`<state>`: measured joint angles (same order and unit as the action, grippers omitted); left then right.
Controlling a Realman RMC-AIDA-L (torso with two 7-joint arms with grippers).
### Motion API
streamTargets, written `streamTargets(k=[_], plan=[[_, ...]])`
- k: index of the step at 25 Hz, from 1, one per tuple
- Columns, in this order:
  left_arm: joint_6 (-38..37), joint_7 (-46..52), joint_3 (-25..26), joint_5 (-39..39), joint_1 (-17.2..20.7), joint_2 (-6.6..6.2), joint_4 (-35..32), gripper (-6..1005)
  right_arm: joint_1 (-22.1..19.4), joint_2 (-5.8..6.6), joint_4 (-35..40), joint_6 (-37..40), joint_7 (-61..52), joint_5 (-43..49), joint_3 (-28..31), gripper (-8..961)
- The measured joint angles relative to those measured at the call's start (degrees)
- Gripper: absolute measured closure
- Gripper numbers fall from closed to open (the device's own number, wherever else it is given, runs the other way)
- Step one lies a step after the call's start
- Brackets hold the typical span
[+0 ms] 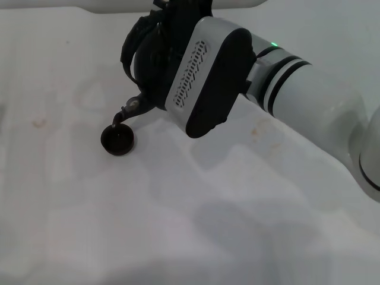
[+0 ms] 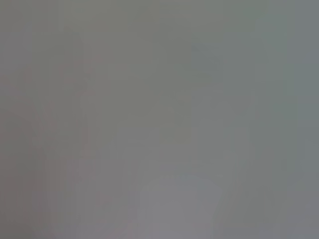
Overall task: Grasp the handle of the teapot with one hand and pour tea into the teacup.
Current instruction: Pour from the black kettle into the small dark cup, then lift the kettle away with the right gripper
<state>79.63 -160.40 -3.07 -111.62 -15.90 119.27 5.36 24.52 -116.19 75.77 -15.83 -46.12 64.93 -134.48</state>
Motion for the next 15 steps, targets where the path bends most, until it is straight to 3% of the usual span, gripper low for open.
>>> streamTargets(k=[15], plan=[[0.0, 0.0, 0.0, 0.0, 0.0, 0.00, 0.1, 134, 0.1, 0.00, 0.7, -2.8, 0.0, 1.5, -2.0, 848]])
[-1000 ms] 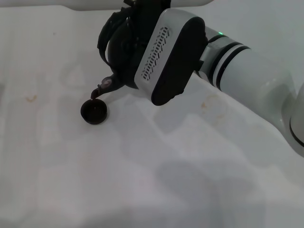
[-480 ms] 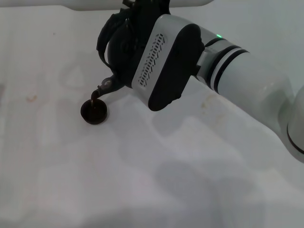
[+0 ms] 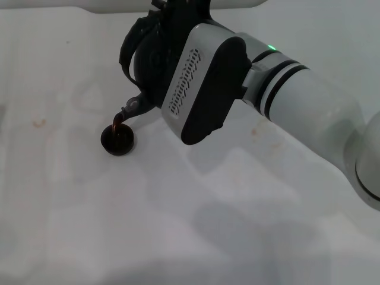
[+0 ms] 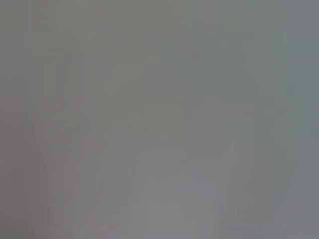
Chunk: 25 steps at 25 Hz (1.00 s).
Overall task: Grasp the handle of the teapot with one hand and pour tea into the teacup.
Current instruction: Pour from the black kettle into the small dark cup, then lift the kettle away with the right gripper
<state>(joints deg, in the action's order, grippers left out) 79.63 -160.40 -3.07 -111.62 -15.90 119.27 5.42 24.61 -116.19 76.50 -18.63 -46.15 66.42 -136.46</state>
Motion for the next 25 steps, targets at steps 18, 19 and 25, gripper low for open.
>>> streamTargets(k=[18, 19, 25], plan=[[0.0, 0.0, 0.0, 0.0, 0.0, 0.00, 0.0, 134, 0.0, 0.00, 0.4, -2.2, 0.0, 1.5, -1.9, 848], [0.0, 0.0, 0.0, 0.0, 0.0, 0.00, 0.0, 134, 0.0, 0.00, 0.4, -2.3, 0.0, 1.5, -1.9, 848], [0.0, 0.0, 0.0, 0.1, 0.0, 0.00, 0.0, 134, 0.1, 0.00, 0.4, -2.4, 0.0, 1.9, -2.1, 851]])
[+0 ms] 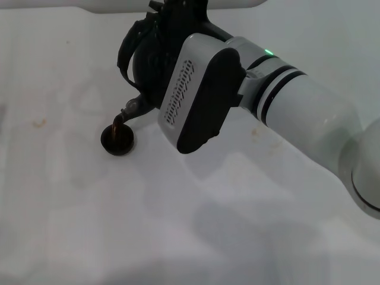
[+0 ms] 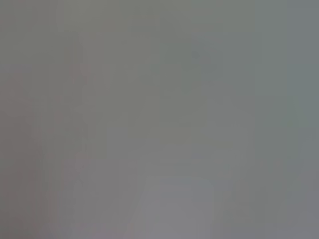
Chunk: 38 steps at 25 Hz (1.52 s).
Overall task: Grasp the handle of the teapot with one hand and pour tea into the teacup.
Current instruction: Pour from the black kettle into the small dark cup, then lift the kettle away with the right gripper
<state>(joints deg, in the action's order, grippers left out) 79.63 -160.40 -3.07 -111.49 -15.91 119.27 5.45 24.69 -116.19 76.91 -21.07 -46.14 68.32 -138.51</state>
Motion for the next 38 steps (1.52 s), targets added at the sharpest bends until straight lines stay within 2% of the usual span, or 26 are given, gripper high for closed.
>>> streamTargets(k=[24, 38], plan=[[0.0, 0.0, 0.0, -0.1, 0.0, 0.00, 0.1, 134, 0.0, 0.00, -0.5, -1.2, 0.0, 0.9, -0.6, 854], [0.0, 0.0, 0.0, -0.1, 0.0, 0.00, 0.1, 135, -0.6, 0.02, -1.0, -1.4, -8.2, 0.6, -0.3, 853]])
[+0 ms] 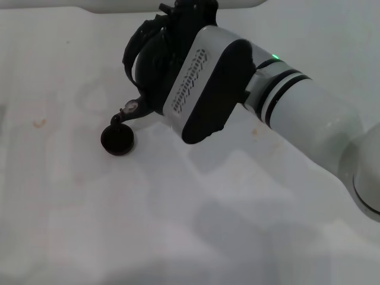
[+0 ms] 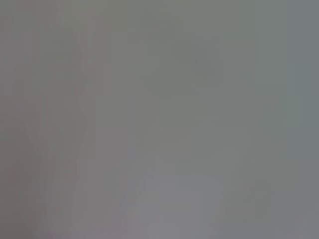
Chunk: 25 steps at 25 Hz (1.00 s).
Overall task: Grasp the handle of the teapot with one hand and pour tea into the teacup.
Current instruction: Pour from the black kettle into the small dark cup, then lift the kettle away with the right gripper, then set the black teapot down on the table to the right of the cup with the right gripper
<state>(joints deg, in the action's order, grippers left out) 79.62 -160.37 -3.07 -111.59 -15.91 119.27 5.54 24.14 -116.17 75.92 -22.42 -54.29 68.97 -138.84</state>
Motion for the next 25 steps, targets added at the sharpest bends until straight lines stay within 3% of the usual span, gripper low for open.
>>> streamTargets(k=[13, 25], plan=[[0.0, 0.1, 0.0, 0.0, 0.0, -0.05, 0.0, 135, -2.5, 0.38, -0.1, -0.2, -16.6, -0.2, 1.7, 853], [0.5, 0.1, -0.1, 0.2, 0.0, -0.28, -0.5, 135, -12.9, 0.36, 5.8, 0.4, -20.4, -2.5, 4.8, 826]])
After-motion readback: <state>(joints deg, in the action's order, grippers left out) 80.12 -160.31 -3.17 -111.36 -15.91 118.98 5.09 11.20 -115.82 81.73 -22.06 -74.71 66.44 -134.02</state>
